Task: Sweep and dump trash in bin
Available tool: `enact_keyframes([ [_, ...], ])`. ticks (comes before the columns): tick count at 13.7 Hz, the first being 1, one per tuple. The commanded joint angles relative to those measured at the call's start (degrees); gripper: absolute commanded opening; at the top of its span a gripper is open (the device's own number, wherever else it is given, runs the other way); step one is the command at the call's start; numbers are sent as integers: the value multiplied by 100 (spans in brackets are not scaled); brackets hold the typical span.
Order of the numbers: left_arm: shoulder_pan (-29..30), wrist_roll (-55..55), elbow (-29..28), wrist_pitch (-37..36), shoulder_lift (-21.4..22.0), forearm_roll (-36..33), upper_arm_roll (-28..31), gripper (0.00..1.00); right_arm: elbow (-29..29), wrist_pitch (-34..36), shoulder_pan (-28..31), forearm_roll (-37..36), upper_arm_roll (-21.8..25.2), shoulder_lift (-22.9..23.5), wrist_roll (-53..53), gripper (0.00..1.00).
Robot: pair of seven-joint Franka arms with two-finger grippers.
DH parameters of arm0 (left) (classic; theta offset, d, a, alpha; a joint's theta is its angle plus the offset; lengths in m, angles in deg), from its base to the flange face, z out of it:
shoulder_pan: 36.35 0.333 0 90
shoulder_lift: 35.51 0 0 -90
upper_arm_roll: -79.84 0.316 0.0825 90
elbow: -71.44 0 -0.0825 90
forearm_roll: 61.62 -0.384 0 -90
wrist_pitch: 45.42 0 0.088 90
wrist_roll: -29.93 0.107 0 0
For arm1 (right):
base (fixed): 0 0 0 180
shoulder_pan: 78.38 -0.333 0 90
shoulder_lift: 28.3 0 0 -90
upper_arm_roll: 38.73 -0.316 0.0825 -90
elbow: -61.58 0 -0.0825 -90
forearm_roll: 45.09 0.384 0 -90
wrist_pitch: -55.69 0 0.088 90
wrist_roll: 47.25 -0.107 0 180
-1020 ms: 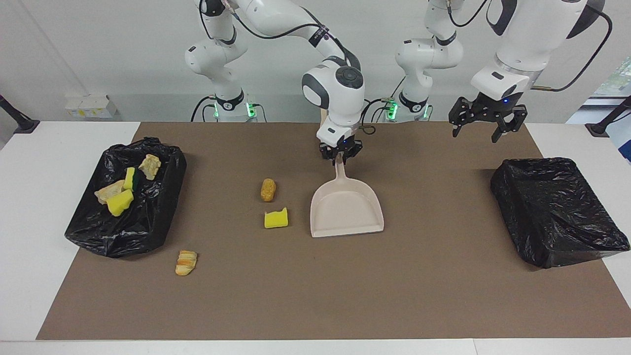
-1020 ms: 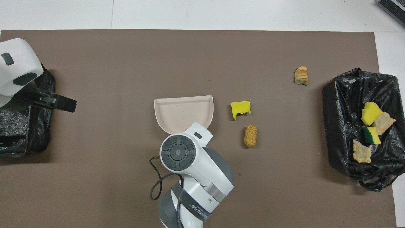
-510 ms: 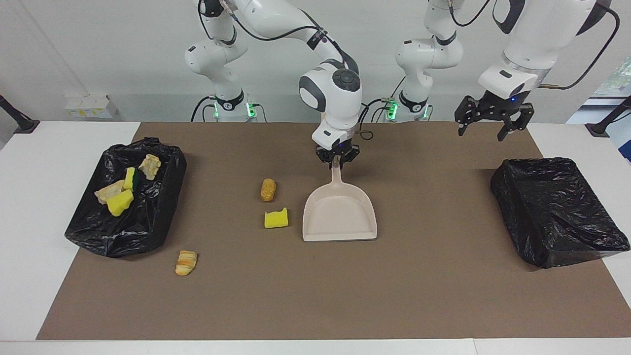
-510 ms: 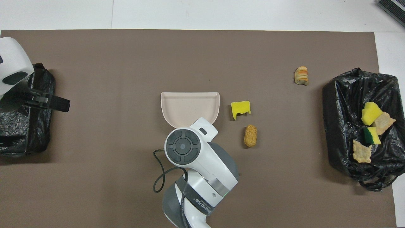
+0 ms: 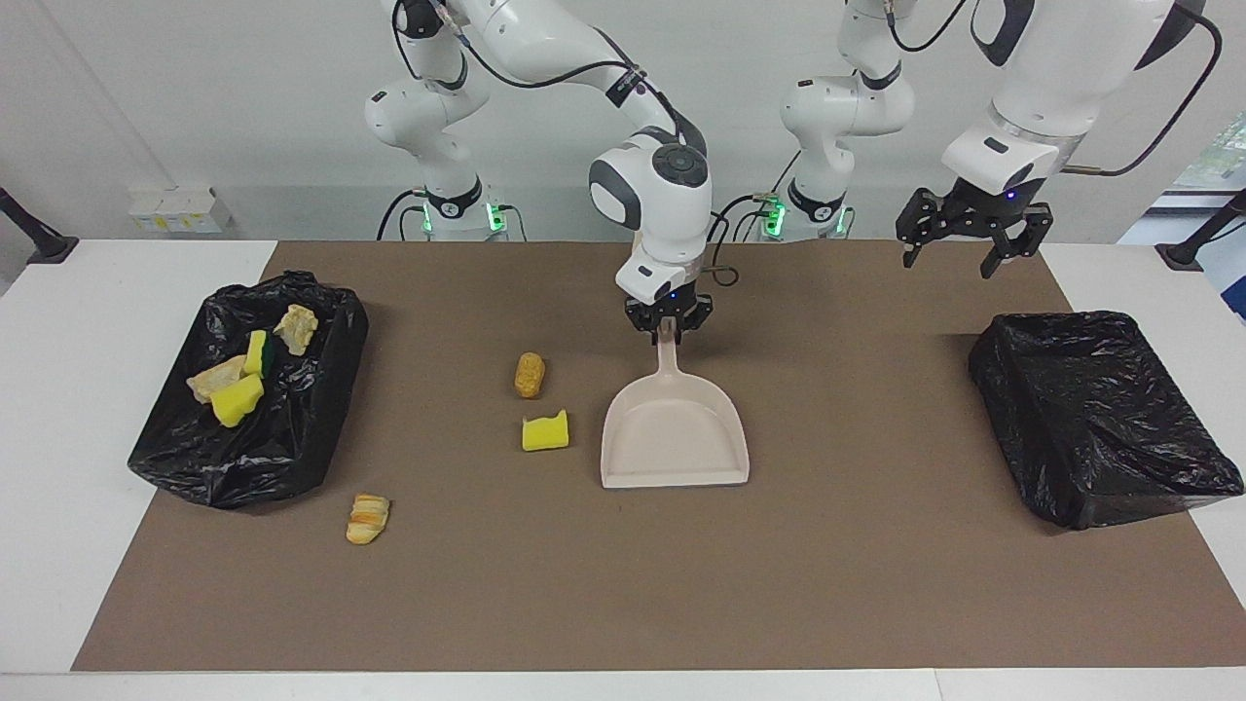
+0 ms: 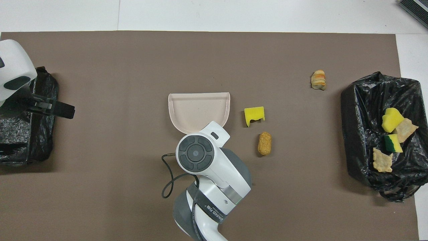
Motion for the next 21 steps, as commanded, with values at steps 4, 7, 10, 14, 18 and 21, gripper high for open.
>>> enact_keyframes([
  [4,19,92,141,-129,-13,-45,-56,100,-248,846,43,14,-61,-627,-24,100],
  [7,37,84,193,-366,-66,-45,-65,100,-1038,953,-184,471,-61,-1303,-120,100],
  [10,90,13,176,-367,13,-19,-56,100,-1917,866,-536,472,-61,-1866,-435,100],
  [14,212,-593,106,-332,92,-19,-38,100,-2928,481,-1142,708,-61,-2587,-1043,100],
  [18,248,-593,114,-305,92,-19,-47,100,-3817,-267,-1433,972,-70,-3089,-1192,100],
  [21,248,-584,114,-296,92,-19,-47,100,-4037,-715,-1828,1008,-70,-3064,-1745,100],
])
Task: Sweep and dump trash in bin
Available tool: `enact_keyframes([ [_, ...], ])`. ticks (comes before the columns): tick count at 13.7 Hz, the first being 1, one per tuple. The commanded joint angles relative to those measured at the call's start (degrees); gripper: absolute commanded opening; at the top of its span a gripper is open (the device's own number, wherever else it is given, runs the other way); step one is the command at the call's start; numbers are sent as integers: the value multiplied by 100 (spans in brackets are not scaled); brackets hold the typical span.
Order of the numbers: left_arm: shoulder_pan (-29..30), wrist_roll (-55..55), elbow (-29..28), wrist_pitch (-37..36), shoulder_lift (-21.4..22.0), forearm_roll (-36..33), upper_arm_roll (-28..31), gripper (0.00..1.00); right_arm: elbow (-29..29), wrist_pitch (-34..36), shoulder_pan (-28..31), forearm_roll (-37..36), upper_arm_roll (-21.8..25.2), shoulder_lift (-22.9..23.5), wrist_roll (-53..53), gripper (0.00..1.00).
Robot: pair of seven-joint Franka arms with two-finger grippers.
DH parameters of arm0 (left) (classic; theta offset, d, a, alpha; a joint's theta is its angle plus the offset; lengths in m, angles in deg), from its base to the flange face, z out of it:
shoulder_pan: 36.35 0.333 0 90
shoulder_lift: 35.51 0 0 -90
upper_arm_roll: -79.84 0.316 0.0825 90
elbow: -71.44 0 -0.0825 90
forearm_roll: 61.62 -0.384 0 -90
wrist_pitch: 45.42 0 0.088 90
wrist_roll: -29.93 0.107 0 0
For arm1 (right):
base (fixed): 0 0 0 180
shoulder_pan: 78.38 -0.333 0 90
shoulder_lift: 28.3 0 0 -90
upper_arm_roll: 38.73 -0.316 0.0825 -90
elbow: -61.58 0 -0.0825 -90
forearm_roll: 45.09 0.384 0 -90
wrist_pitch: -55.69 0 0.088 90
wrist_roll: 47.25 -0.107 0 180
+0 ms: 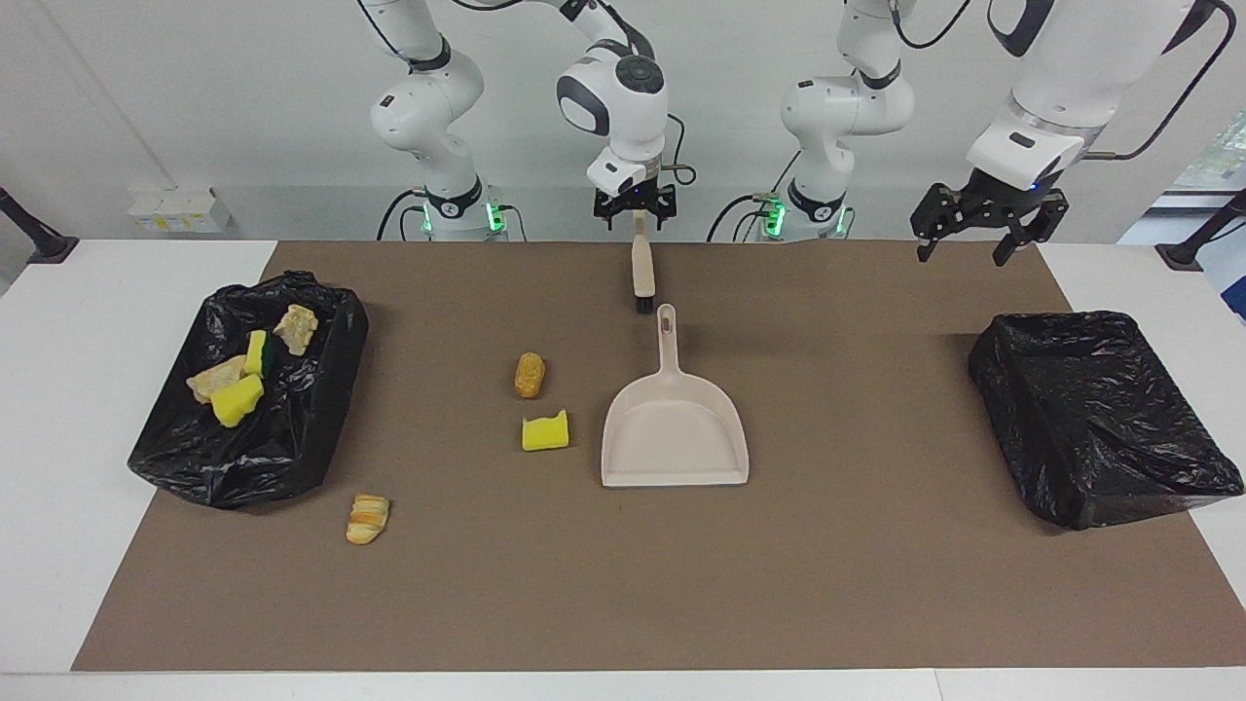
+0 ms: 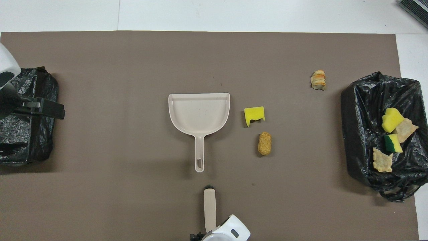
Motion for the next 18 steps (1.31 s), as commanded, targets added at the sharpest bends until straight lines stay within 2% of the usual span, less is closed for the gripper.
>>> enact_keyframes([
  [1,87,-71,46,-75,37,-19,-66,100,-387,-488,-345,133,4,-135,-401,100],
  [7,87,-132,46,-119,46,-19,-66,100,-564,-507,-478,133,4,-135,-446,51],
  [11,0,-124,46,-75,46,-19,-92,100,-555,-507,-470,133,-5,-126,-446,7],
  [12,8,-106,46,-66,37,-19,-92,100,-546,-498,-469,133,4,-108,-438,0],
  [15,43,-71,46,-66,46,-19,-92,100,-354,-393,-435,116,4,-20,-359,0],
  [17,52,-71,46,-40,37,-19,-92,100,-108,193,-251,2,57,-82,-175,0],
  [18,44,-62,46,-31,37,-19,-92,100,111,553,72,-33,65,-99,96,0],
])
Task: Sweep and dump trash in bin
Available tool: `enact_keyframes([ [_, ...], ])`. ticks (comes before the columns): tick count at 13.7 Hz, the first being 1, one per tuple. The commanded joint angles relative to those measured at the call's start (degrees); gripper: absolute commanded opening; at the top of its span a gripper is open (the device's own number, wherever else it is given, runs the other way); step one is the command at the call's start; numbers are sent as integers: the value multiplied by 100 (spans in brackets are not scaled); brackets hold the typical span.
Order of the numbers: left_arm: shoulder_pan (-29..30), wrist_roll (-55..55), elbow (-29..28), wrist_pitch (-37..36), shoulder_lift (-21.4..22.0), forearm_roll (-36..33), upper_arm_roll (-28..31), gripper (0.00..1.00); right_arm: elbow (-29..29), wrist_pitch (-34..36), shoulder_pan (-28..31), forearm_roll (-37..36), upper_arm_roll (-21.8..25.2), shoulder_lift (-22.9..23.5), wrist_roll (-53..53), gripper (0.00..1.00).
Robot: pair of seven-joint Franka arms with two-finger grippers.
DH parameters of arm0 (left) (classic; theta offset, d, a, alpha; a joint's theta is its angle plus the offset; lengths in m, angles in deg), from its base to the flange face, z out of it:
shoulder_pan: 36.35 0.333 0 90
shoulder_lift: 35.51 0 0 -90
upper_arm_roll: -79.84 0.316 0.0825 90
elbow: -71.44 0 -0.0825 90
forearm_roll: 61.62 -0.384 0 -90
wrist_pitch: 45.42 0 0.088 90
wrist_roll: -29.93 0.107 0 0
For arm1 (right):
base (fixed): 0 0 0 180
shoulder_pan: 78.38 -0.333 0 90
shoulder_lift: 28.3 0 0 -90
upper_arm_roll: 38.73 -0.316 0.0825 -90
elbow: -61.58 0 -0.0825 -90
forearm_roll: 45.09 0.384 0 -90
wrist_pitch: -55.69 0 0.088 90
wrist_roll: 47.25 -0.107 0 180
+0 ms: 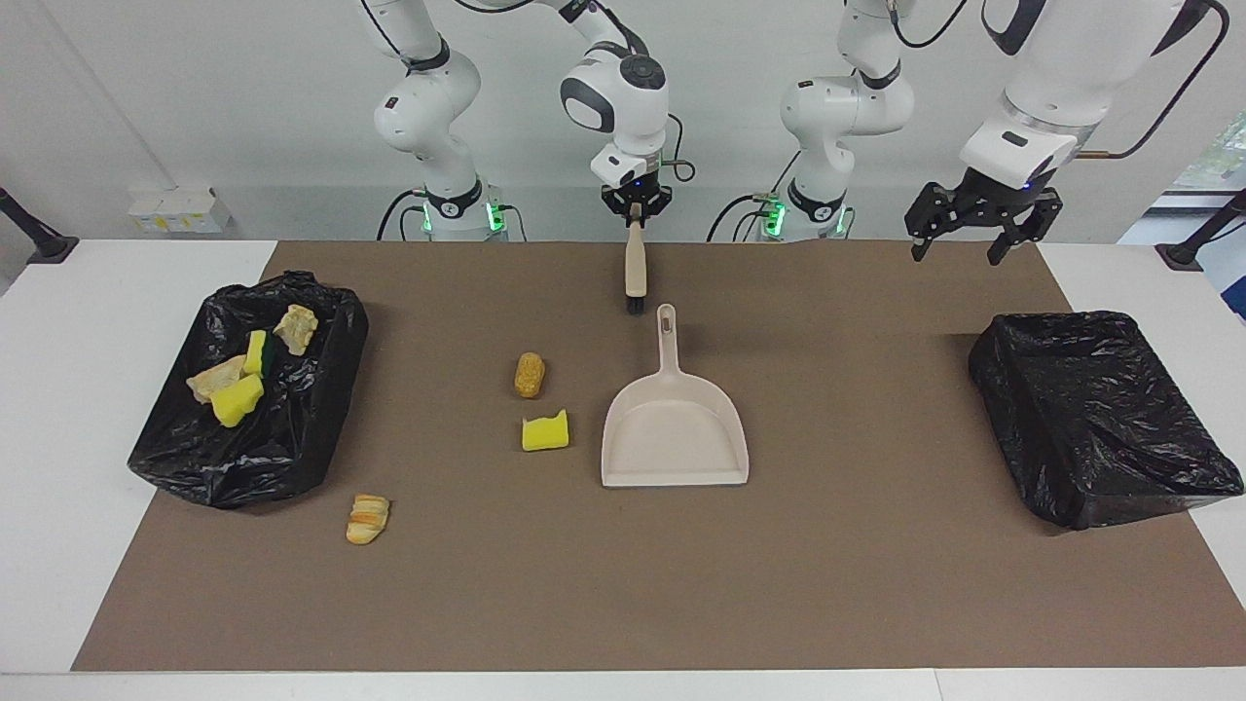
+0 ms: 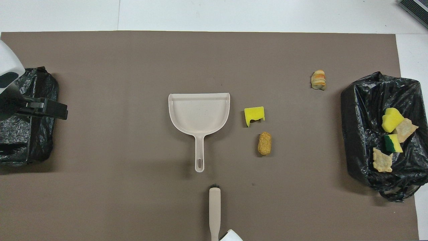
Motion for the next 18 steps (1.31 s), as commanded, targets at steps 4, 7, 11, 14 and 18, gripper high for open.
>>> enact_keyframes([
  [4,12,35,80,-3,15,-28,-27,100,1194,1673,1605,-201,31,-83,1593,0],
  [7,3,-9,54,-12,32,-19,-54,100,1616,1965,2221,-972,5,118,2113,0],
  [11,-295,-281,-305,41,199,-2,-168,100,1995,1896,3258,-1412,14,610,3447,0],
  [14,-1155,-745,-1358,854,357,33,-159,100,2407,1878,4101,-2001,-4,1023,4046,0],
  [18,-2095,-2001,-2273,1982,244,86,-159,100,2549,1378,5086,-2932,5,1348,5110,0],
])
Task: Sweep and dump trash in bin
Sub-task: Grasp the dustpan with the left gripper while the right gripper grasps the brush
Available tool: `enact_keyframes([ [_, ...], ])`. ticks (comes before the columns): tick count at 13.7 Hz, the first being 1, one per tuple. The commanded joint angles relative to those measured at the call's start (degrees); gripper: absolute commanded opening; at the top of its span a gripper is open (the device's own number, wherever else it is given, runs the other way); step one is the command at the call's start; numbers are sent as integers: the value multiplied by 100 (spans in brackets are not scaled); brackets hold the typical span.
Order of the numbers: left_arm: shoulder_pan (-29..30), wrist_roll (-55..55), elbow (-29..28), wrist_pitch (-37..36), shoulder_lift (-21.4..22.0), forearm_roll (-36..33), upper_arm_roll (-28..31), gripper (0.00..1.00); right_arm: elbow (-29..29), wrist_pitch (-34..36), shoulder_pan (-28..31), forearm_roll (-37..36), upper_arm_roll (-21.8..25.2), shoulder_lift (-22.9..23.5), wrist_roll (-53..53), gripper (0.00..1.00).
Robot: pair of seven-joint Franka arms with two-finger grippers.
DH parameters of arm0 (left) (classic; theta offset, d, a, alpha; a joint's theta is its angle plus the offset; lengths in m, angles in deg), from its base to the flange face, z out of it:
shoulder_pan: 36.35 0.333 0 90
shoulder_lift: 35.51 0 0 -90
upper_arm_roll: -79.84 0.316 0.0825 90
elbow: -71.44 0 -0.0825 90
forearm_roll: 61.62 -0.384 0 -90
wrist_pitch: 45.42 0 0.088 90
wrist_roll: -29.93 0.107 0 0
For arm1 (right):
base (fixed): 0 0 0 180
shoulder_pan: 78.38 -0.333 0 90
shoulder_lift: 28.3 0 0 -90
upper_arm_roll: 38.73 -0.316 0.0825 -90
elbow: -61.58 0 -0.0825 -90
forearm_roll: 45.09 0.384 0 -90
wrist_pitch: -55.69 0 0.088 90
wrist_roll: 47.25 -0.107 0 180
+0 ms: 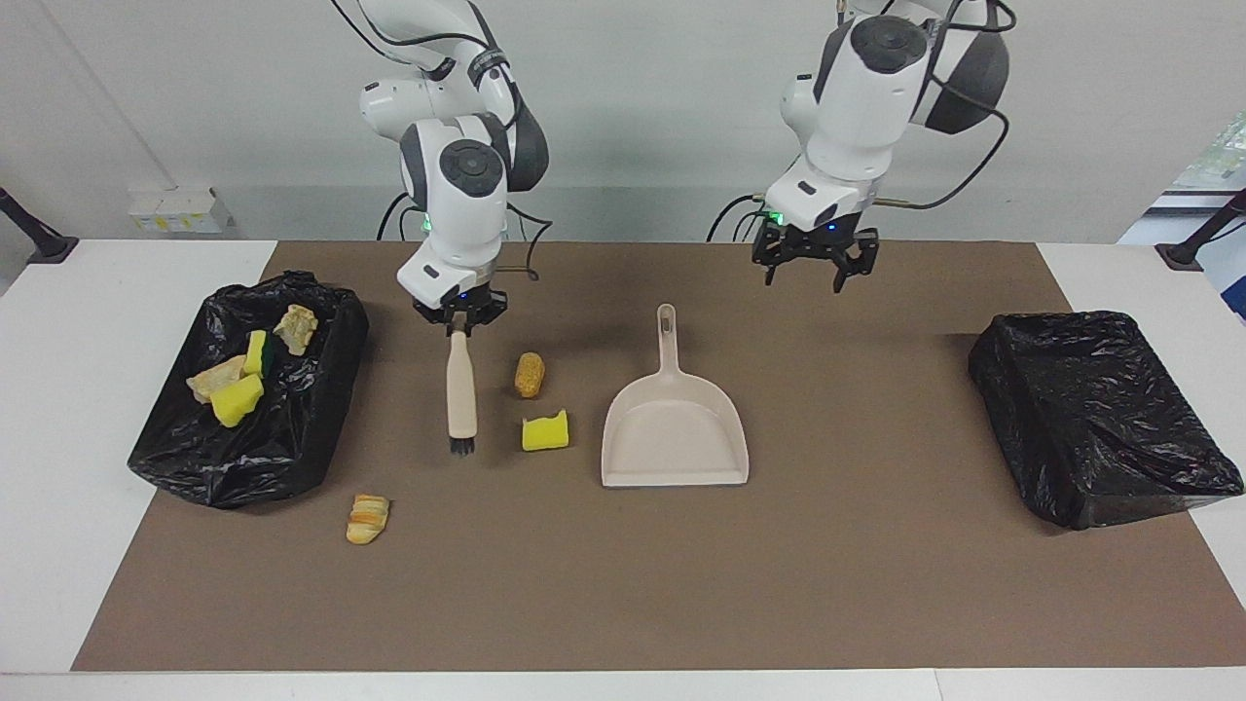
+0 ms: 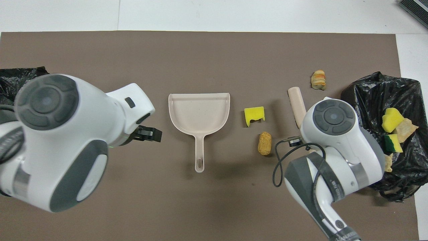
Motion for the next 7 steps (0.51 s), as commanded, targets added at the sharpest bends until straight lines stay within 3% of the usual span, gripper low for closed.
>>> enact_keyframes([
  [1,-551,-790,-804,822,97,54,108,100,240,-392,525,-668,-80,389,448,0],
  [3,-981,-1424,-1000,1552,-305,54,108,100,546,-630,912,-1056,-80,740,676,0],
  [7,-1422,-2173,-1000,2486,-1062,45,108,100,1031,-1095,1106,-1645,-63,1496,616,0],
])
